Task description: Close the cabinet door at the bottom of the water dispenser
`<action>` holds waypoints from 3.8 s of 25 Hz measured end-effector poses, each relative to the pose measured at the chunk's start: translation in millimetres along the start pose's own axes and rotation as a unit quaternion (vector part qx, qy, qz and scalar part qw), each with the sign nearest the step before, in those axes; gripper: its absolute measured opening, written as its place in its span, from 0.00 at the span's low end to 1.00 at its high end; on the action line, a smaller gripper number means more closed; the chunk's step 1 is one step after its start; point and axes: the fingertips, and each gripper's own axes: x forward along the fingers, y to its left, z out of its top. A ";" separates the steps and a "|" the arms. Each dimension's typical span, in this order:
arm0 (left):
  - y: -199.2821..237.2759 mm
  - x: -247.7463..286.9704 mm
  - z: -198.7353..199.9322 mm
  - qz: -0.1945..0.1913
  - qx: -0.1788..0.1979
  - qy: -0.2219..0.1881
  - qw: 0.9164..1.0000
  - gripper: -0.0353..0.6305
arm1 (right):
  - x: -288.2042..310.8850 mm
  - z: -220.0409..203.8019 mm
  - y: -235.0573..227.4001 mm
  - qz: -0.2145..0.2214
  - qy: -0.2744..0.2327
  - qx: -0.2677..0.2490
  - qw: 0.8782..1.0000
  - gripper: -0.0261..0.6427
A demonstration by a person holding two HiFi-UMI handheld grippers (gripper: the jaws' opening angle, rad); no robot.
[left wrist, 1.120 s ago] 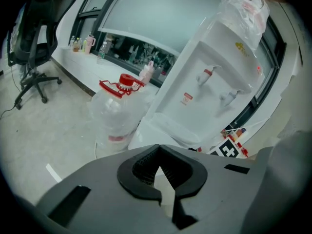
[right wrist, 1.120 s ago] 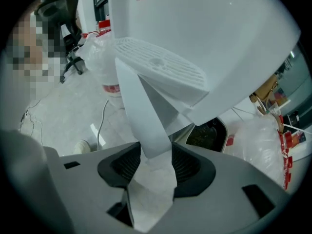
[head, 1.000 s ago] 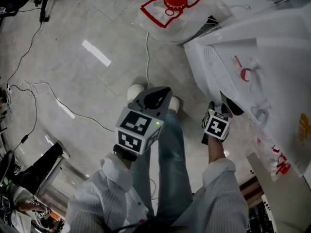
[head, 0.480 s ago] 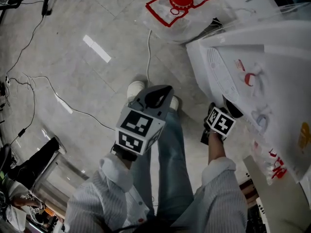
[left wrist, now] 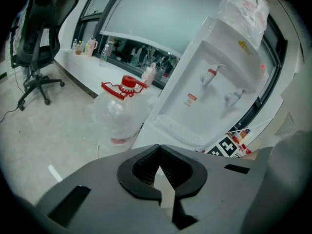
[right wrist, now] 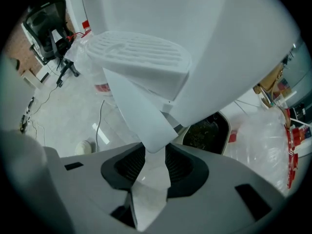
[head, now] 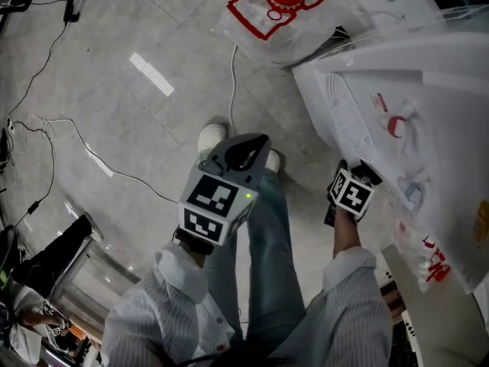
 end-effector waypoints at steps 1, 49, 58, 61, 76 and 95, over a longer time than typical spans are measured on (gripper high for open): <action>-0.5 0.6 0.5 -0.001 -0.001 0.000 1.000 0.07 | 0.0 0.5 -0.7 -0.003 -0.002 -0.007 1.000 0.23; -67.2 -101.0 102.5 -0.130 0.134 -0.017 0.982 0.07 | -221.9 63.3 64.6 0.019 -0.213 0.120 0.969 0.06; -119.4 -190.2 164.4 -0.160 0.156 -0.070 0.972 0.07 | -389.5 107.5 80.2 0.053 -0.334 0.106 0.935 0.06; -135.8 -218.9 190.6 -0.169 0.159 -0.097 0.968 0.07 | -441.5 119.3 89.9 0.067 -0.370 0.104 0.921 0.06; -214.1 -373.7 267.1 -0.238 0.193 -0.217 0.927 0.07 | -678.3 133.1 137.7 0.107 -0.545 0.040 0.831 0.06; -252.7 -433.2 264.4 -0.239 0.261 -0.257 0.899 0.07 | -731.4 120.7 169.6 0.139 -0.569 -0.012 0.811 0.06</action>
